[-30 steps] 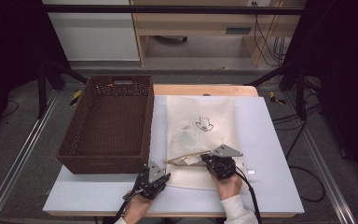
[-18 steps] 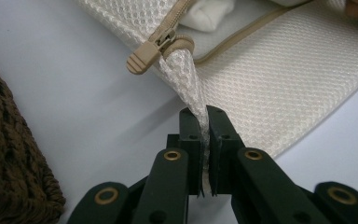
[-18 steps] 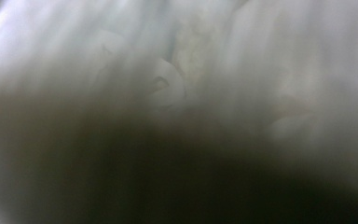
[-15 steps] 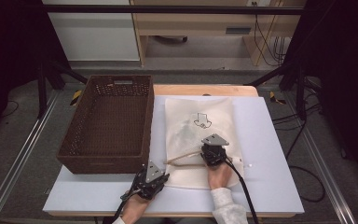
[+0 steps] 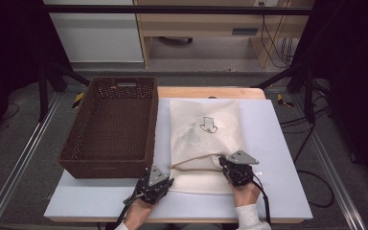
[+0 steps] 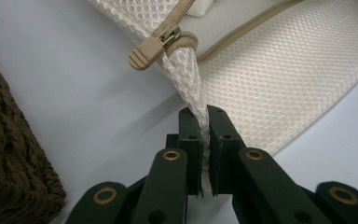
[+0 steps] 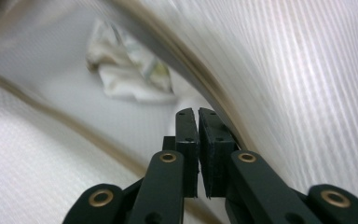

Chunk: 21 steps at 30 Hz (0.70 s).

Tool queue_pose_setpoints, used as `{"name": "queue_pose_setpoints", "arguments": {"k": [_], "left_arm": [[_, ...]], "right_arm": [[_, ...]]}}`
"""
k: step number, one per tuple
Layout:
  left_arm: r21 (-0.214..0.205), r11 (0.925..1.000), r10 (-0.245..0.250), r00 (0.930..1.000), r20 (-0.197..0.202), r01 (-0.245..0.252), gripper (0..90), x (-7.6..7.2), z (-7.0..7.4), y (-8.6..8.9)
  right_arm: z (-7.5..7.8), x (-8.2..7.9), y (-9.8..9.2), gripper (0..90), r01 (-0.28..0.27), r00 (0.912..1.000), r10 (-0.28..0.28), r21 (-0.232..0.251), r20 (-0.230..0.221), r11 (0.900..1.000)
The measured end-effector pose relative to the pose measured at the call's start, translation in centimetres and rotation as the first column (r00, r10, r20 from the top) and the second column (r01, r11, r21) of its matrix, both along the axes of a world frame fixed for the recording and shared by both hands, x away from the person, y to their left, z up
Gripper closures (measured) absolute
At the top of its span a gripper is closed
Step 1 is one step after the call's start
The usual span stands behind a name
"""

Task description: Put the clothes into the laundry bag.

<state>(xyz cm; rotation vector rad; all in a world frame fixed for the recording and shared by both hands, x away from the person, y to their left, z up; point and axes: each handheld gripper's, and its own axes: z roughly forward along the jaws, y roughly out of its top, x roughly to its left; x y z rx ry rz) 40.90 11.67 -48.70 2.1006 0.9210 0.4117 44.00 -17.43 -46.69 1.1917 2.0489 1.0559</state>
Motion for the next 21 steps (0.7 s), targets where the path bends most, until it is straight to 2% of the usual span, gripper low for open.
{"name": "queue_pose_setpoints", "arguments": {"k": [1,2,4,7,8,10,12,15,16,18,20,21], "left_arm": [[0.003,1.0000,-0.001,1.0000,0.000,0.001,84.4,0.0,0.0,0.0],[0.003,1.0000,-0.001,1.0000,-0.001,0.001,84.3,0.0,0.0,0.0],[-0.004,1.0000,-0.003,1.0000,-0.003,0.003,84.4,0.0,0.0,0.0],[-0.004,1.0000,-0.008,0.9999,-0.010,0.008,84.6,0.1,0.1,0.1],[-0.007,0.9999,-0.010,0.9999,-0.009,0.010,84.7,0.1,0.1,0.2],[-0.010,0.9999,-0.014,0.9998,-0.012,0.014,84.8,0.1,0.2,0.2],[-0.005,0.9998,-0.017,0.9998,-0.008,0.017,84.8,0.0,0.3,0.2],[0.000,0.9999,-0.017,0.9998,-0.004,0.017,84.7,0.0,0.2,0.1],[-0.004,0.9998,-0.017,0.9998,-0.006,0.017,84.6,0.0,0.2,0.1],[-0.010,0.9998,-0.017,0.9998,-0.007,0.017,84.3,0.0,0.2,0.1],[-0.022,0.9997,-0.015,0.9999,-0.007,0.015,83.5,0.0,0.3,0.2],[-0.026,0.9996,-0.016,0.9998,-0.009,0.016,83.2,0.0,0.3,0.2]], "right_arm": [[-0.3,0.1,-0.3,88.0,0.001,0.9999,-0.001,-0.009,-0.010,1.0000],[-0.8,0.3,-0.5,89.2,0.017,0.9988,-0.018,-0.022,-0.046,0.9996],[-1.4,1.1,-0.4,90.0,0.032,0.9961,-0.035,-0.041,-0.081,0.9986],[-2.0,2.3,-0.2,90.0,0.058,0.9947,-0.063,-0.063,-0.081,0.9963],[-1.9,2.8,-0.2,90.0,0.085,0.9927,-0.090,-0.065,-0.081,0.9943],[-1.9,3.4,-0.3,90.0,0.125,0.9898,-0.131,-0.103,-0.056,0.9868],[-2.1,4.0,-0.7,90.0,0.173,0.9831,-0.177,-0.086,-0.045,0.9811],[-2.1,3.8,-0.7,90.0,0.165,0.9849,-0.169,-0.096,-0.038,0.9817],[-2.0,3.5,-0.8,88.4,0.143,0.9884,-0.147,-0.089,-0.040,0.9858],[-1.6,2.6,-1.1,82.8,0.096,0.9934,-0.097,-0.032,-0.060,0.9949],[-0.8,1.2,-1.5,79.8,0.056,0.9978,-0.056,0.006,-0.036,0.9984],[-0.3,0.4,-1.8,77.2,0.031,0.9995,-0.031,0.023,-0.009,0.9993]]}}
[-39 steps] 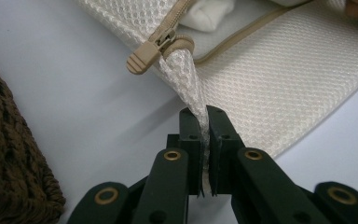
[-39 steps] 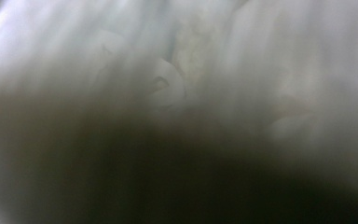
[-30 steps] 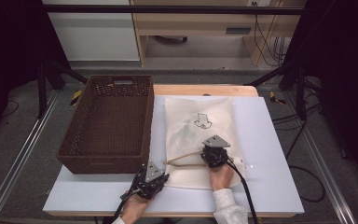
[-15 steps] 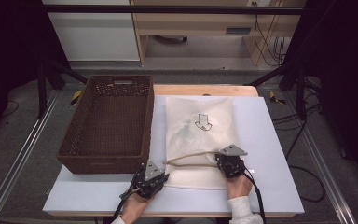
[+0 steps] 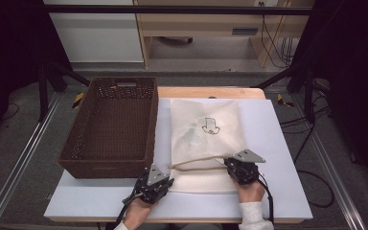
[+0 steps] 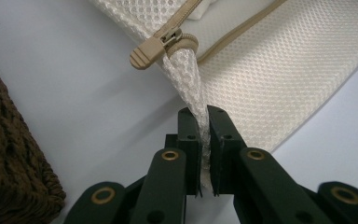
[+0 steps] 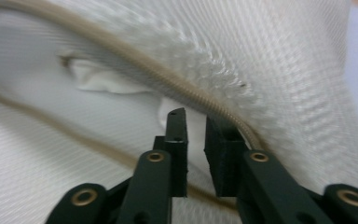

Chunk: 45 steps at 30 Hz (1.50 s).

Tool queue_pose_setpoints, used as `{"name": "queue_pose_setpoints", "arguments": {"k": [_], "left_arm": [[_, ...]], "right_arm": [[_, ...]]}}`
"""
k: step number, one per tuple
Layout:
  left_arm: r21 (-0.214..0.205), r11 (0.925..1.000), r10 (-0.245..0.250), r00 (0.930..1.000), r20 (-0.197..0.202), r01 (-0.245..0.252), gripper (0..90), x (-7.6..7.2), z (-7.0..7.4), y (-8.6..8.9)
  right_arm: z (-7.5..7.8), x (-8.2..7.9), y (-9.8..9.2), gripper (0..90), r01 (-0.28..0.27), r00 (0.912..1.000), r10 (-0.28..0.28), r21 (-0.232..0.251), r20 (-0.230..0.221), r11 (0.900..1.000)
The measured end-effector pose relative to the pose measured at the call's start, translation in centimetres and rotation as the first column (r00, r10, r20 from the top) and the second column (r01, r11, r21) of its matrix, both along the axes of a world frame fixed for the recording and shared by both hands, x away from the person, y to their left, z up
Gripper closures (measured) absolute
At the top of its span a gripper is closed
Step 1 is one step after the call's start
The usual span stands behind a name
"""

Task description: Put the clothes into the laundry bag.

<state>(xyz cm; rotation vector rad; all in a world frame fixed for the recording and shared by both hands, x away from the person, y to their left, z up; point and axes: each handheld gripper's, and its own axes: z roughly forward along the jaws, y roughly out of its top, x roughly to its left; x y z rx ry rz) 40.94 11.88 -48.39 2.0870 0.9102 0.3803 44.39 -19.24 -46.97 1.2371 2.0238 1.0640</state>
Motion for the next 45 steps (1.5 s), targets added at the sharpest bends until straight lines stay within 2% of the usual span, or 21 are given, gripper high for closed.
{"name": "queue_pose_setpoints", "arguments": {"k": [3,5,6,7,9,11,13,16,18,19,20,23,24,27,30,32,35,37,40,43,45], "left_arm": [[-0.004,1.0000,0.001,1.0000,0.004,-0.001,81.1,0.0,0.0,0.0],[-0.005,0.9999,0.011,0.9998,0.013,-0.011,74.9,0.0,0.1,0.0],[-0.002,0.9998,0.019,0.9993,0.032,-0.019,70.4,0.0,0.1,0.0],[-0.001,0.9998,0.022,0.9989,0.040,-0.022,64.4,0.0,0.2,0.0],[0.000,0.9995,0.031,0.9985,0.046,-0.031,56.0,0.2,0.4,0.0],[-0.016,0.9992,0.036,0.9987,0.037,-0.036,54.8,0.4,0.5,0.1],[-0.021,0.9992,0.035,0.9991,0.024,-0.035,57.6,0.6,0.4,0.1],[-0.037,0.9989,0.030,0.9994,-0.017,-0.030,68.3,1.0,0.0,0.1],[-0.040,0.9987,0.032,0.9991,-0.028,-0.033,76.2,1.1,-0.2,0.0],[-0.037,0.9988,0.031,0.9991,-0.029,-0.032,78.6,1.1,-0.3,-0.1],[-0.037,0.9988,0.032,0.9991,-0.028,-0.033,80.4,1.1,-0.3,-0.1],[-0.029,0.9988,0.038,0.9992,-0.013,-0.038,83.2,1.1,-0.1,0.0],[-0.025,0.9989,0.040,0.9992,-0.010,-0.040,83.2,1.1,0.0,0.1],[-0.032,0.9984,0.047,0.9988,-0.008,-0.048,83.2,1.1,0.1,0.5],[-0.031,0.9981,0.053,0.9986,0.004,-0.052,81.9,1.0,0.0,0.6],[-0.047,0.9980,0.044,0.9988,0.021,-0.043,74.6,0.8,0.3,0.6],[-0.043,0.9987,0.030,0.9978,0.059,-0.027,58.8,0.4,1.2,0.7],[-0.065,0.9978,0.017,0.9974,0.070,-0.012,51.8,0.2,1.9,0.9],[-0.078,0.9968,-0.008,0.9965,0.083,0.014,41.4,-0.3,2.9,1.3],[-0.092,0.9947,-0.035,0.9940,0.104,0.045,37.2,-0.7,3.6,1.7],[-0.089,0.9946,-0.043,0.9931,0.109,0.053,35.9,-0.9,3.8,1.9]], "right_arm": [[1.4,-2.2,-1.3,72.4,-0.026,0.9987,0.024,0.031,0.045,0.9992],[2.0,-3.1,-2.6,68.0,-0.003,0.9975,0.000,0.047,0.071,0.9989],[2.2,-3.4,-3.2,65.9,0.011,0.9970,-0.016,0.062,0.076,0.9980],[2.4,-3.6,-4.1,61.6,0.043,0.9958,-0.049,0.076,0.078,0.9962],[2.5,-3.5,-5.5,56.0,0.090,0.9940,-0.095,0.082,0.054,0.9926],[1.7,-3.2,-6.4,52.7,0.132,0.9907,-0.133,0.050,0.028,0.9900],[0.3,-2.5,-7.0,51.9,0.140,0.9892,-0.138,0.046,-0.050,0.9890],[-0.8,-2.1,-7.3,57.0,0.133,0.9865,-0.126,0.059,-0.104,0.9894],[-1.2,-1.9,-7.4,66.6,0.119,0.9829,-0.108,0.066,-0.149,0.9906],[-1.4,-1.9,-7.4,67.4,0.117,0.9812,-0.106,0.063,-0.161,0.9911],[-1.5,-2.0,-7.3,68.8,0.115,0.9811,-0.105,0.054,-0.162,0.9919],[-1.4,-2.5,-7.3,82.7,0.121,0.9790,-0.115,0.027,-0.168,0.9923],[-1.3,-2.7,-7.5,84.3,0.107,0.9810,-0.100,0.032,-0.166,0.9937],[-1.2,-3.3,-7.7,86.8,0.102,0.9797,-0.090,0.058,-0.179,0.9931],[-1.2,-3.7,-7.6,86.9,0.087,0.9821,-0.077,0.052,-0.172,0.9948],[-1.2,-3.7,-7.4,82.6,0.089,0.9840,-0.081,0.040,-0.159,0.9953],[-0.8,-3.8,-7.6,65.4,0.088,0.9930,-0.084,0.034,-0.083,0.9956],[-0.4,-3.8,-7.9,55.5,0.086,0.9957,-0.084,0.049,-0.041,0.9951],[0.3,-3.9,-8.5,41.3,0.095,0.9951,-0.097,0.090,0.019,0.9914],[0.9,-4.0,-9.1,30.6,0.107,0.9909,-0.116,0.126,0.067,0.9862],[1.2,-4.0,-9.4,27.0,0.113,0.9888,-0.125,0.137,0.082,0.9842]]}}
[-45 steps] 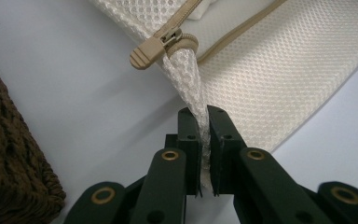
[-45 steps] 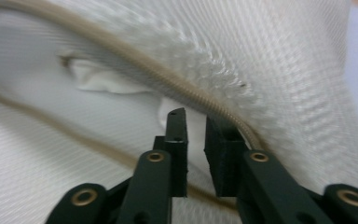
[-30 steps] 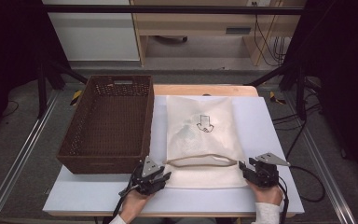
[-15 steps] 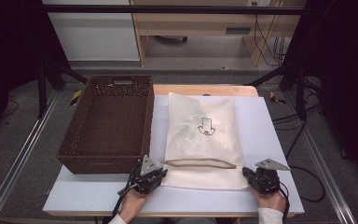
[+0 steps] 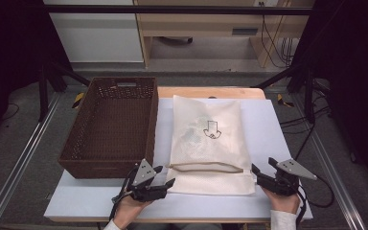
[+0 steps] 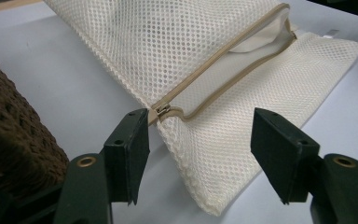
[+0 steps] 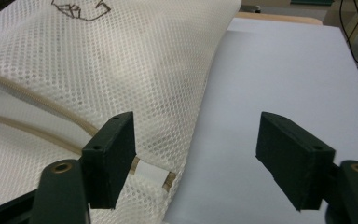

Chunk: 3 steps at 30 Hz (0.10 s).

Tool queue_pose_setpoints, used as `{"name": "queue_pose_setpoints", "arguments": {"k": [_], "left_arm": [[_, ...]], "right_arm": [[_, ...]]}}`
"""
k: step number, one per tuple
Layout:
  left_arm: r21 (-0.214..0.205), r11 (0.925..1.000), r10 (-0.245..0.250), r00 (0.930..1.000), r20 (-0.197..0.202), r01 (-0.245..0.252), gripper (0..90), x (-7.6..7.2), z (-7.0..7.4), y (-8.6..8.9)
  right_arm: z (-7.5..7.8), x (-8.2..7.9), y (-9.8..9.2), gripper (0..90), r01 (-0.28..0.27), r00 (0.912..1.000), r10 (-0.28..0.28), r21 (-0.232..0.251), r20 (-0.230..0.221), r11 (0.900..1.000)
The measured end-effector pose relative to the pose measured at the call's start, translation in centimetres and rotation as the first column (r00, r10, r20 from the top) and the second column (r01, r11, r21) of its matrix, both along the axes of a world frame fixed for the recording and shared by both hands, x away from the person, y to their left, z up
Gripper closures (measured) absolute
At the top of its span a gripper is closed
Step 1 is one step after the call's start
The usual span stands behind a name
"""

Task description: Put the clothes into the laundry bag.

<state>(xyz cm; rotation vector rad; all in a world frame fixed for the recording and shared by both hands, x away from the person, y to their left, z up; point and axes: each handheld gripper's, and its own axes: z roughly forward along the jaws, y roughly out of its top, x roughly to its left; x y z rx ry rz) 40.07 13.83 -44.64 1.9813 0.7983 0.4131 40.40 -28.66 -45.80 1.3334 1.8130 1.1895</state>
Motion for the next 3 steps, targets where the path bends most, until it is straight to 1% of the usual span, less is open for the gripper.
{"name": "queue_pose_setpoints", "arguments": {"k": [3], "left_arm": [[0.015,0.9998,-0.011,0.9999,-0.003,0.011,34.1,-0.16,-0.11,0.33]], "right_arm": [[0.07,-0.02,-0.41,23.2,0.008,1.0000,-0.008,0.007,0.004,0.9999]]}}
